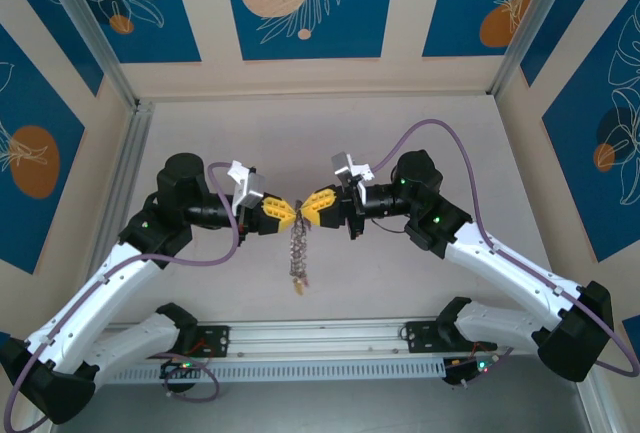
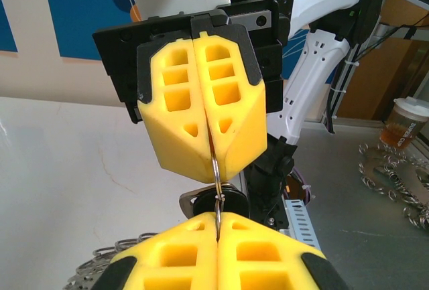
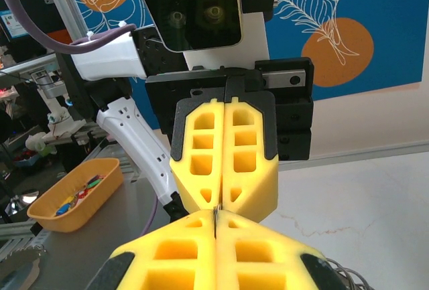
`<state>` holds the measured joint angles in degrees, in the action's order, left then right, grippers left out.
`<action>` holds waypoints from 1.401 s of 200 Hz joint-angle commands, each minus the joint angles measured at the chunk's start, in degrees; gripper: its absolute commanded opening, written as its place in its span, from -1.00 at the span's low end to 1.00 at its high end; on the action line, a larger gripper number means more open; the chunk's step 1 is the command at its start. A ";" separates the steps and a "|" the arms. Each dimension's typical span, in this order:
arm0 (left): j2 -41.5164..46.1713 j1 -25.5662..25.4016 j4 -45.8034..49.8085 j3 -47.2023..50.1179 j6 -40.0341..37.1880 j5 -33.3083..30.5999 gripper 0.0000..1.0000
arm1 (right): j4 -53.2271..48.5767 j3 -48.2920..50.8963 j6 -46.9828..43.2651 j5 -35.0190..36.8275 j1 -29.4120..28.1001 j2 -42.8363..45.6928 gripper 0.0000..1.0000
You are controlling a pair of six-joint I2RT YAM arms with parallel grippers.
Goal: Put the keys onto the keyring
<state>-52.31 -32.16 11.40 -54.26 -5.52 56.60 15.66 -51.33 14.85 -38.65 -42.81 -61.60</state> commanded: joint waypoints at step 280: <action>-0.16 -0.23 -8.49 -1.20 6.04 2.90 -1.00 | -6.15 1.92 -21.72 4.56 -7.75 5.75 -1.00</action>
<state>-52.31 -32.53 7.09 -54.13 -0.47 60.47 13.56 -49.25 -1.32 -34.50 -47.70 -57.04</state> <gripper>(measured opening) 0.041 0.057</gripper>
